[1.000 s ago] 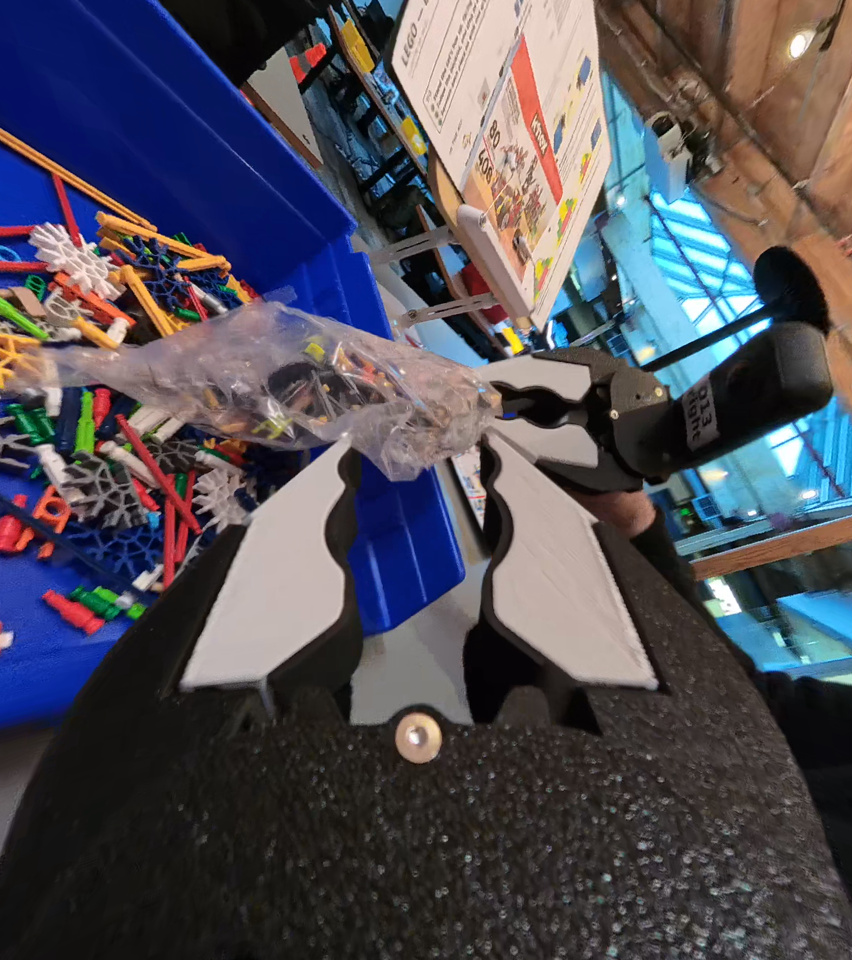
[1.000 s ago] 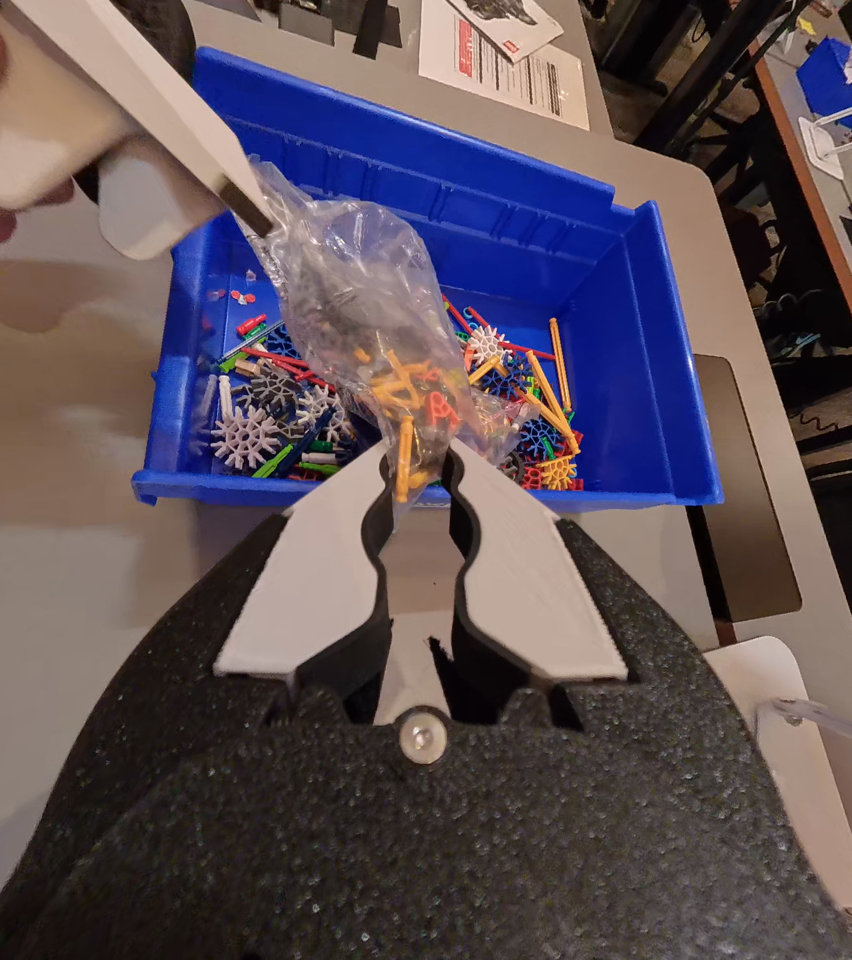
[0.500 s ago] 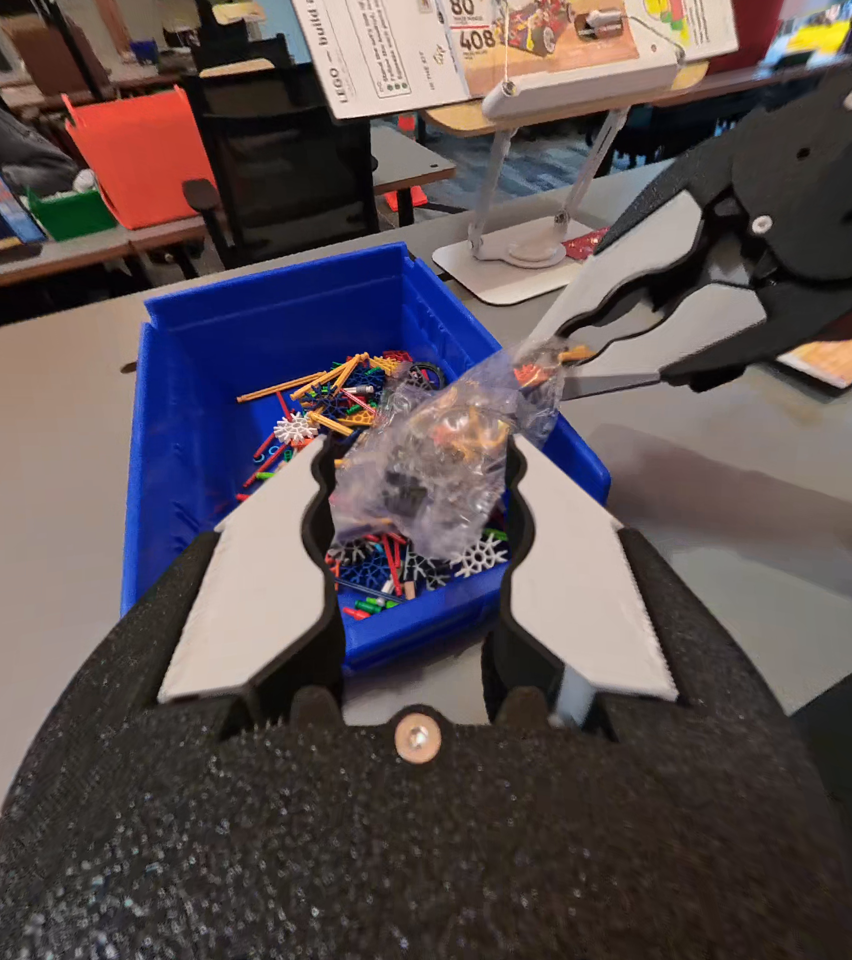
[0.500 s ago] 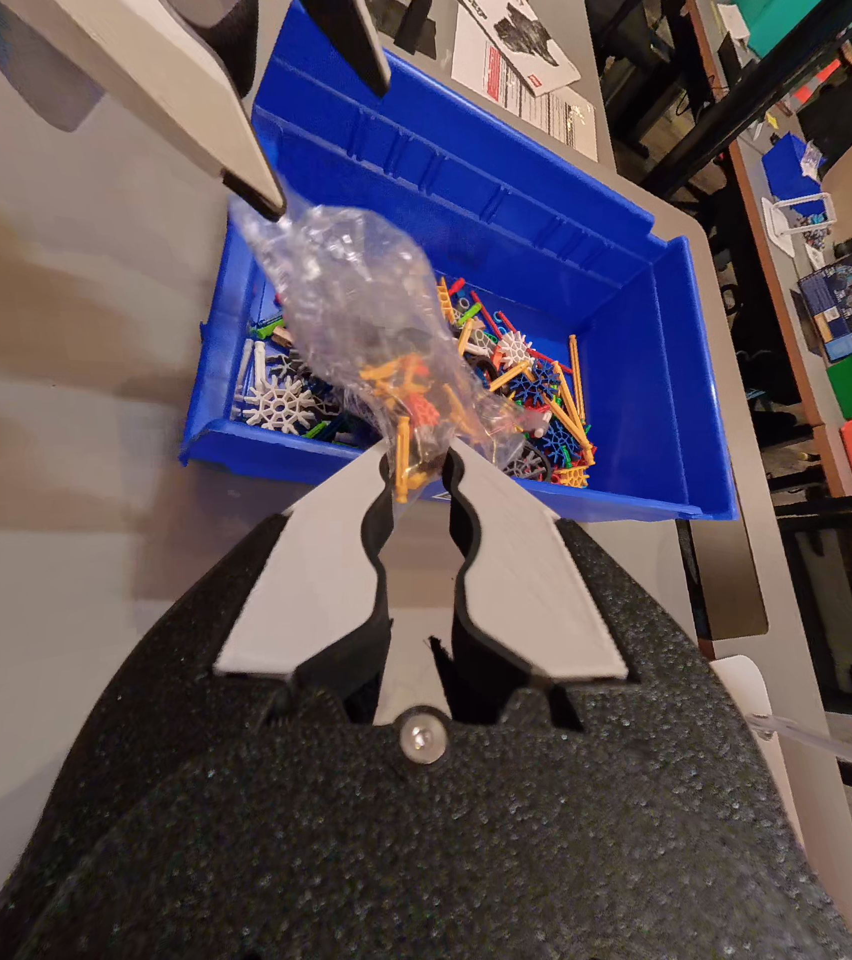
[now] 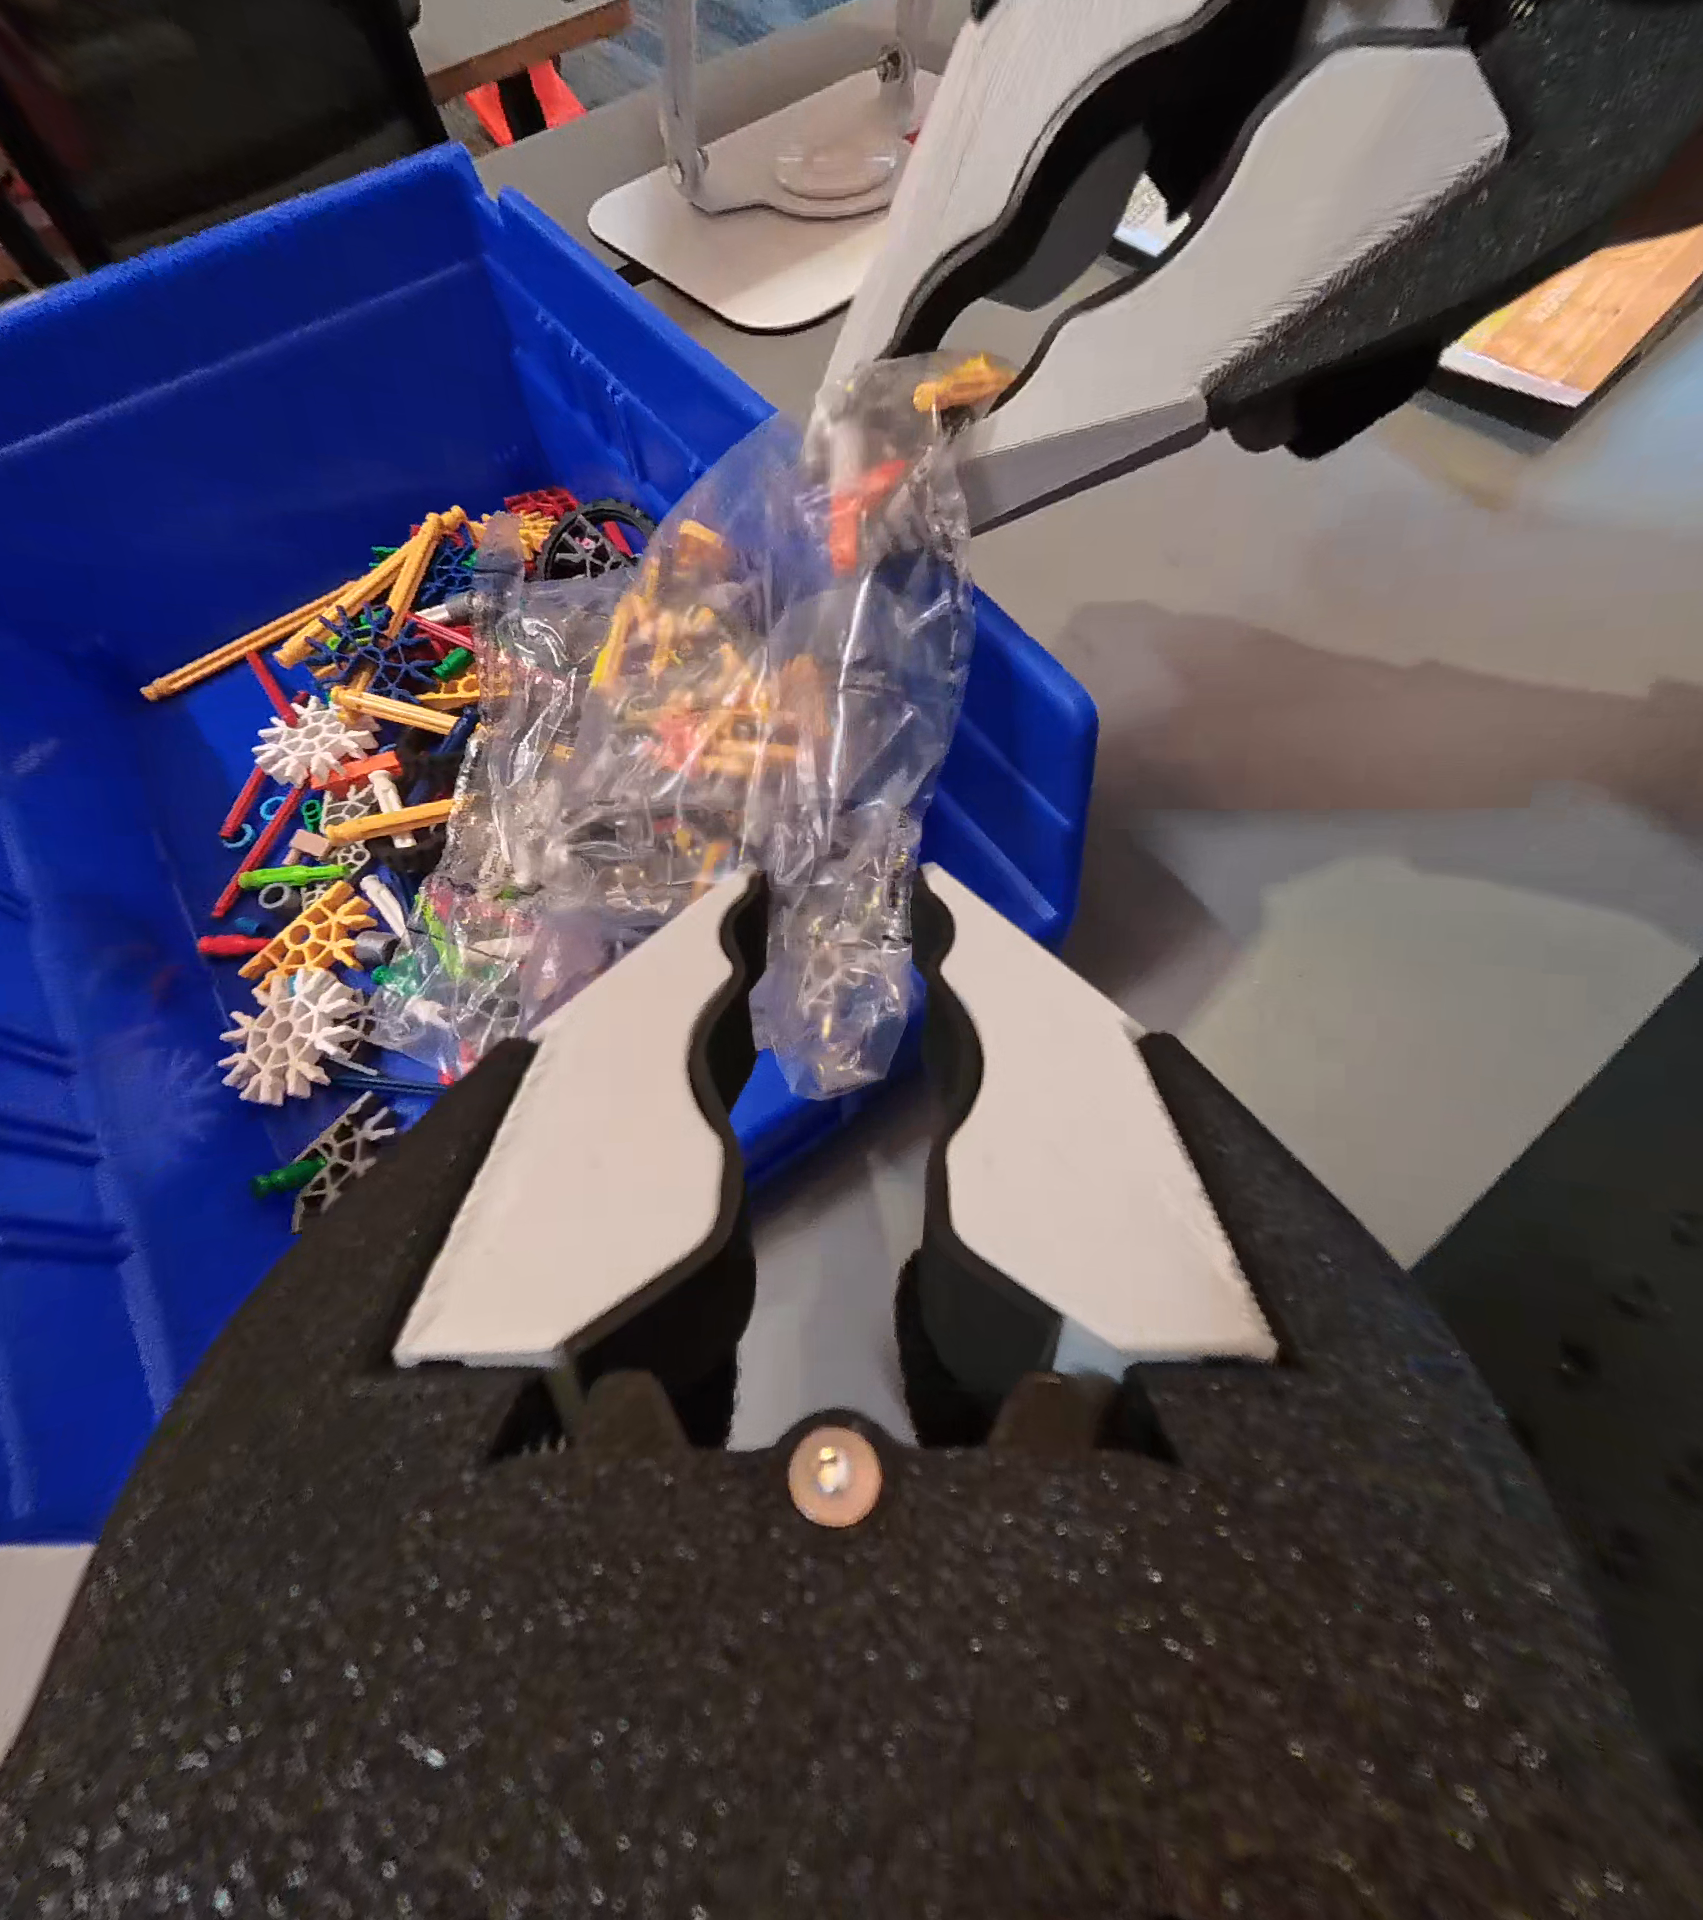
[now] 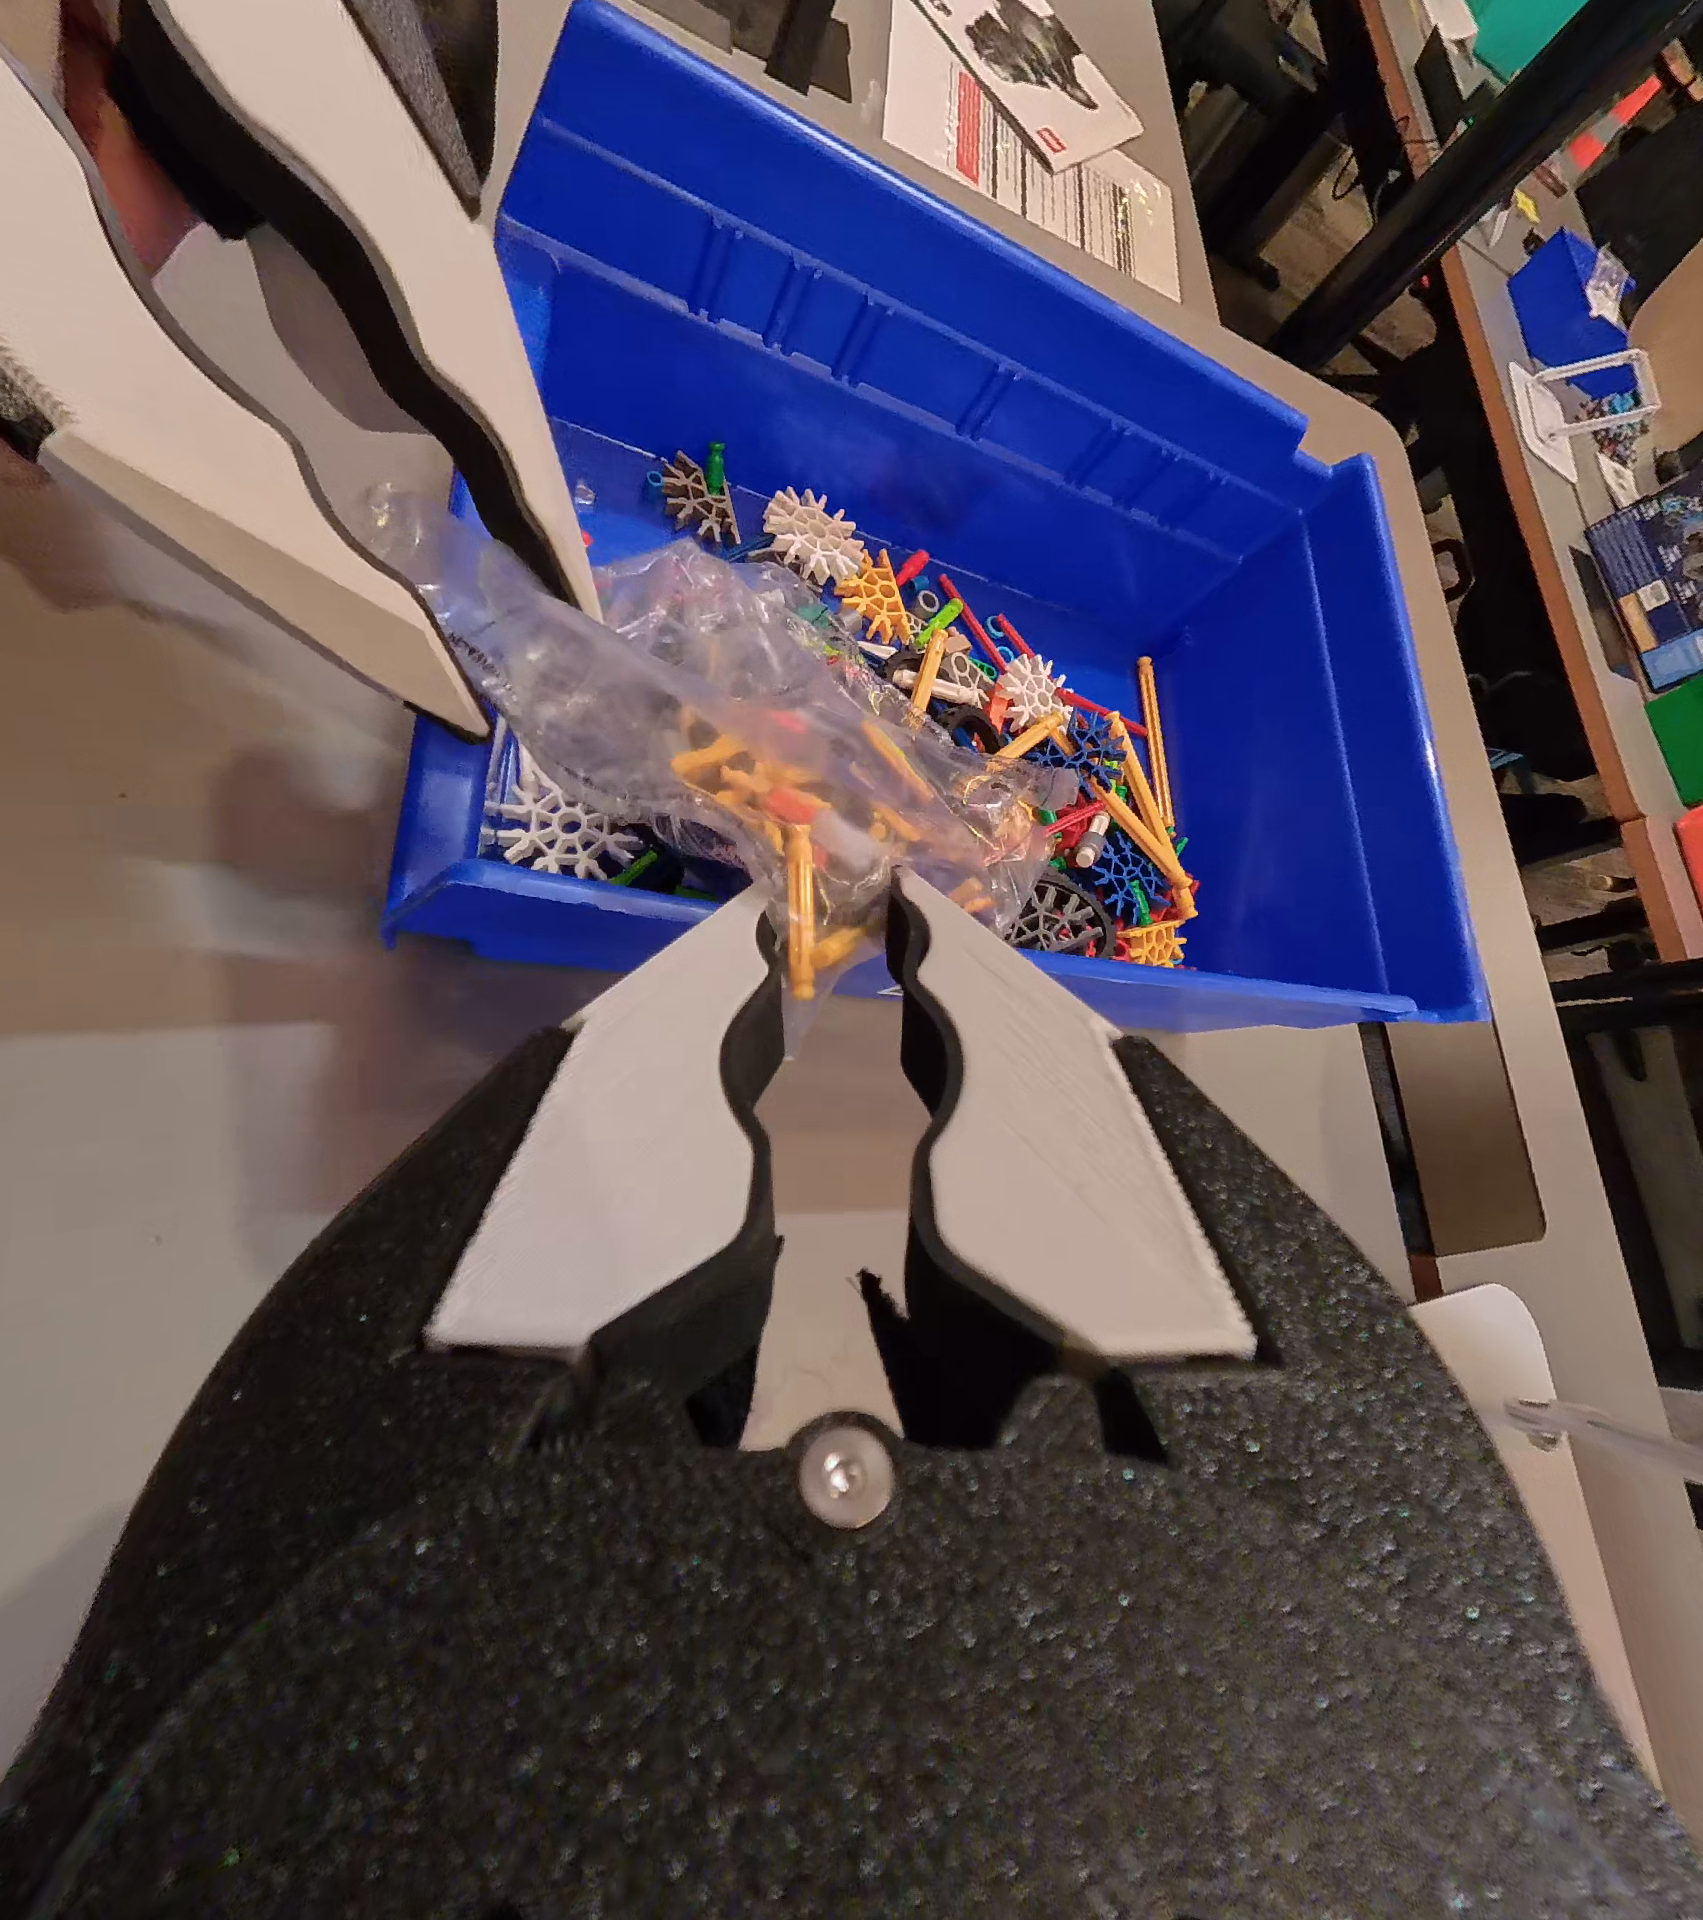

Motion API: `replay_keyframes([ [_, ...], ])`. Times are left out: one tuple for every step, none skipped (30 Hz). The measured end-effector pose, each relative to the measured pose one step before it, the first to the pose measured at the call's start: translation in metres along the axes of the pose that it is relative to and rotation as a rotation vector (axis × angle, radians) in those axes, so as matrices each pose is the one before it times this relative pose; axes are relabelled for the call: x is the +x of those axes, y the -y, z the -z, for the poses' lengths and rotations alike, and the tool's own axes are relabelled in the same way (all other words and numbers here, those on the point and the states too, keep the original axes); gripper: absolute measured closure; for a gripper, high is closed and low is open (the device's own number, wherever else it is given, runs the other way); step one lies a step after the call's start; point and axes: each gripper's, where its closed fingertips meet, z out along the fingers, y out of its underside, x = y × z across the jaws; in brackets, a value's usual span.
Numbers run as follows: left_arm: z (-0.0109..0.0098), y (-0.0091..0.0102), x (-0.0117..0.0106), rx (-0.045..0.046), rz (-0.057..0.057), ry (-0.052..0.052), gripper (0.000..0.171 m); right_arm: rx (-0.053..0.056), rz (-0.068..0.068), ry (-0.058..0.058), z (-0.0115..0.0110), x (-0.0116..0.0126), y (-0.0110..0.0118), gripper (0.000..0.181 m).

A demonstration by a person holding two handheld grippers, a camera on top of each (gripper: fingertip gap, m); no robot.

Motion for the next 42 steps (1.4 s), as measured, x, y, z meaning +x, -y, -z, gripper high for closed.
replay_keyframes([
  [-0.00107, -0.00098, 0.0009, -0.0002, 0.0006, -0.0033, 0.148, -0.0007, -0.0034, 0.0025, 0.00001, 0.00014, -0.00008, 0.169],
  [-0.00118, -0.00121, 0.00126, 0.00027, 0.0028, -0.005, 0.148, -0.0005, -0.0022, 0.001, 0.00012, 0.00029, -0.00021, 0.168],
  [-0.00149, -0.00224, 0.00167, -0.00611, 0.0042, -0.0091, 0.149, -0.0006, -0.0044, 0.0018, 0.00012, 0.00014, -0.00029, 0.168],
  [-0.00127, -0.00165, 0.00076, -0.00374, 0.0016, -0.001, 0.149, -0.0005, -0.0045, 0.0028, 0.00017, 0.00004, -0.0002, 0.167],
  [-0.00073, -0.00077, 0.00049, 0.0003, 0.0004, 0.0015, 0.15, -0.0005, -0.0025, 0.0027, -0.00005, -0.0001, -0.00027, 0.168],
  [-0.00039, -0.00023, 0.00028, 0.00111, 0.0036, 0.0009, 0.15, -0.0015, -0.0021, 0.003, -0.00003, -0.00004, -0.00011, 0.168],
  [-0.00011, -0.00003, 0.00039, 0.00162, 0.0078, -0.0016, 0.15, -0.0017, -0.001, 0.0032, -0.00001, 0.0, -0.00014, 0.167],
  [0.00004, 0.00032, 0.0, 0.00382, 0.0071, -0.0008, 0.15, -0.0005, 0.0006, 0.0029, -0.00009, -0.00008, 0.00002, 0.167],
  [-0.00001, -0.00016, -0.00026, 0.00219, 0.0044, -0.0003, 0.15, 0.0001, -0.0002, 0.003, -0.00014, -0.00003, 0.00004, 0.168],
  [-0.00002, -0.00042, 0.00013, 0.00059, 0.0046, -0.0027, 0.15, -0.0008, -0.0035, 0.0034, -0.00014, -0.00011, -0.00015, 0.168],
  [0.00013, -0.00009, 0.00011, 0.00124, 0.0021, -0.0016, 0.15, -0.0011, -0.0041, 0.0031, -0.00005, -0.00007, -0.00012, 0.168],
  [0.00028, 0.0001, -0.00031, 0.00158, -0.0005, 0.003, 0.15, -0.0004, -0.0029, 0.0024, 0.00007, 0.0, -0.0001, 0.168],
  [0.00002, -0.00012, -0.00008, 0.00008, 0.0022, 0.0014, 0.15, 0.0002, -0.0038, 0.0023, 0.00008, -0.00012, -0.00016, 0.168],
  [-0.00013, -0.00021, 0.00073, 0.00065, 0.0046, -0.0032, 0.15, 0.0005, -0.0049, 0.0018, 0.00005, -0.00001, -0.00033, 0.168],
  [-0.00015, -0.00011, 0.00068, 0.00152, 0.0022, -0.0017, 0.15, 0.0006, -0.0033, 0.0006, 0.00011, 0.00006, -0.00011, 0.168],
  [-0.00023, -0.00035, 0.00017, -0.00027, 0.0001, 0.0014, 0.15, 0.0003, -0.0013, 0.0003, 0.00014, 0.0, -0.00017, 0.168],
  [-0.00021, -0.00034, 0.00008, -0.00007, -0.0014, 0.002, 0.15, 0.0002, -0.0016, 0.001, -0.00003, 0.00001, -0.00009, 0.168],
  [-0.00023, -0.0003, 0.00016, 0.00029, 0.002, -0.0001, 0.15, 0.0001, -0.0022, 0.0016, -0.00008, 0.00007, -0.00002, 0.168],
  [-0.00019, 0.00001, 0.00005, 0.00261, 0.0045, -0.0003, 0.15, -0.0002, -0.0012, 0.0021, -0.00011, 0.00002, 0.00001, 0.168],
  [-0.00019, -0.00019, 0.00016, 0.00043, 0.0015, -0.0003, 0.15, -0.0008, 0.0, 0.0025, -0.00006, -0.00006, -0.00002, 0.168],
  [-0.00001, -0.00012, -0.00015, -0.00008, -0.0023, 0.0021, 0.15, -0.001, 0.0005, 0.002, 0.00007, 0.00012, -0.00019, 0.168],
  [-0.00003, -0.00004, -0.00013, -0.00063, -0.0017, 0.0019, 0.15, -0.0005, -0.0002, 0.0015, 0.00009, 0.00018, -0.00004, 0.167],
  [0.00001, 0.00011, 0.00013, 0.00002, 0.0004, 0.0002, 0.15, -0.0005, -0.0002, 0.0013, 0.00009, 0.00009, -0.00013, 0.167],
  [0.00004, 0.00008, 0.00003, 0.00108, 0.0009, 0.0006, 0.15, -0.0009, 0.0007, 0.0003, 0.00023, 0.00026, -0.00026, 0.167],
  [-0.00002, -0.00015, 0.00035, -0.00046, 0.0008, -0.0005, 0.15, -0.0011, 0.0008, 0.0, 0.00036, 0.00039, -0.00029, 0.167],
  [0.00013, 0.00014, 0.0002, 0.00103, 0.0013, 0.0002, 0.15, -0.0013, 0.0011, 0.0004, 0.00043, 0.00015, -0.00026, 0.166],
  [-0.00013, -0.00003, 0.00039, 0.00002, 0.0016, -0.0016, 0.15, -0.0015, 0.0014, 0.0, 0.00033, 0.00028, -0.00035, 0.166],
  [-0.0001, 0.00015, 0.00024, 0.00087, -0.0005, 0.0006, 0.15, -0.0018, 0.0009, -0.0007, 0.00041, 0.00037, -0.00032, 0.166],
  [-0.00001, 0.00029, -0.00002, 0.00047, -0.0005, 0.0018, 0.15, -0.0015, 0.0009, -0.0004, 0.00044, 0.00024, -0.00029, 0.166],
  [-0.00014, 0.00016, 0.00036, -0.00048, 0.0019, -0.0007, 0.151, -0.0006, 0.0023, -0.0003, 0.00056, 0.00008, -0.00005, 0.166],
  [0.00014, 0.00035, 0.00018, 0.00081, 0.001, -0.0002, 0.151, -0.0004, 0.0017, -0.0006, 0.00066, 0.00004, -0.00011, 0.166],
  [0.00016, 0.00042, -0.00005, 0.00162, -0.0016, 0.0015, 0.151, -0.0007, -0.0012, 0.0, 0.00051, 0.00012, -0.00019, 0.166],
  [0.00006, 0.00027, 0.00031, 0.00068, 0.0003, -0.0021, 0.151, -0.001, -0.0012, -0.0002, 0.00058, -0.00006, -0.00031, 0.166],
  [0.00006, 0.00041, 0.00063, 0.00092, 0.0032, -0.0036, 0.151, -0.0009, 0.0008, -0.002, 0.00058, 0.00022, -0.00023, 0.166],
  [0.00016, 0.00079, 0.00051, 0.00305, 0.0018, -0.0009, 0.151, -0.0012, -0.0003, -0.0023, 0.00066, 0.00022, -0.00022, 0.166],
  [0.00007, 0.00059, 0.00136, 0.00046, 0.0009, -0.0055, 0.152, -0.0006, -0.0026, -0.0006, 0.00055, 0.00004, -0.00033, 0.166],
  [-0.00032, 0.00016, 0.002, -0.00276, 0.0023, -0.0091, 0.152, -0.0002, -0.0034, 0.0002, 0.00039, -0.00008, -0.00047, 0.167],
  [-0.00015, 0.00044, 0.00131, -0.00111, 0.0008, -0.0048, 0.152, -0.0001, -0.003, -0.0005, 0.00057, 0.00017, -0.00025, 0.167],
  [0.00022, 0.00106, 0.00101, 0.0027, 0.0015, -0.0032, 0.152, 0.0007, -0.0012, -0.0015, 0.00076, 0.00021, 0.00005, 0.167],
  [0.00028, 0.00129, 0.00129, 0.0029, 0.0054, -0.0055, 0.153, 0.0004, -0.0005, -0.0005, 0.00077, 0.00025, -0.00005, 0.167],
  [0.00015, 0.00103, 0.00156, 0.00198, 0.0046, -0.0059, 0.153, -0.001, -0.0017, 0.0011, 0.00081, 0.00002, -0.00024, 0.168],
  [0.00008, 0.00108, 0.00162, 0.00238, 0.0003, -0.0036, 0.153, -0.0004, -0.0017, -0.0002, 0.00081, 0.00038, -0.00029, 0.169],
])
